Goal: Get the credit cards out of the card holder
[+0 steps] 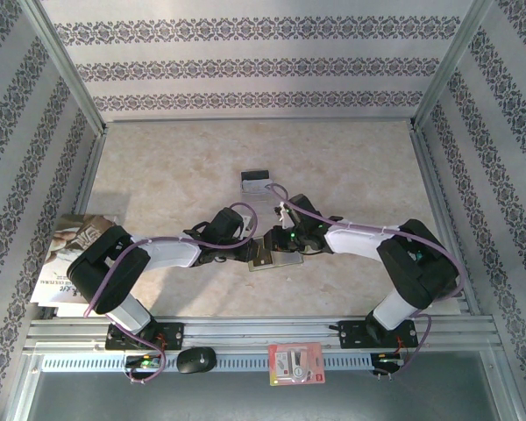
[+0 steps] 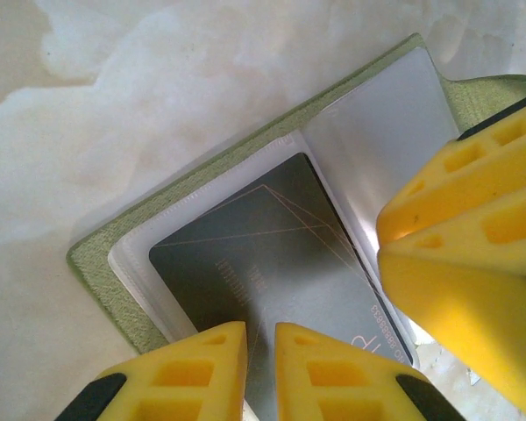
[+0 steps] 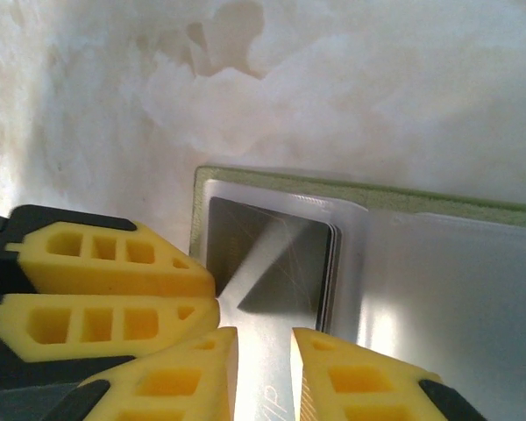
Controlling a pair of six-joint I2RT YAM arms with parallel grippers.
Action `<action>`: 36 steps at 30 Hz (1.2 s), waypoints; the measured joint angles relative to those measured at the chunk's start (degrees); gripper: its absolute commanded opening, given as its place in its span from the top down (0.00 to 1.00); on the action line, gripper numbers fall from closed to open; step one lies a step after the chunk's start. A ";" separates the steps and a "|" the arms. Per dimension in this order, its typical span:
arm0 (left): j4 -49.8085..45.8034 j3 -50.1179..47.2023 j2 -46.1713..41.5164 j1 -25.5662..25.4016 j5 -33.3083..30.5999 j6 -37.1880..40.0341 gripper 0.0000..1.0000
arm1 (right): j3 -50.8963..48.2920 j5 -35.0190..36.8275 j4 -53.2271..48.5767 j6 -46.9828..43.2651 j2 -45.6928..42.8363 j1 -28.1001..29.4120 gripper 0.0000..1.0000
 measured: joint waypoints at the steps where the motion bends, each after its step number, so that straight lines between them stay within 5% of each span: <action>1: 0.00 0.00 0.00 0.00 0.00 0.00 0.84 | 0.00 0.00 -0.20 0.09 0.20 0.00 0.77; 36: 0.74 0.02 0.85 0.31 -0.15 0.22 0.96 | -2.40 -4.74 2.97 3.15 2.75 -2.64 0.84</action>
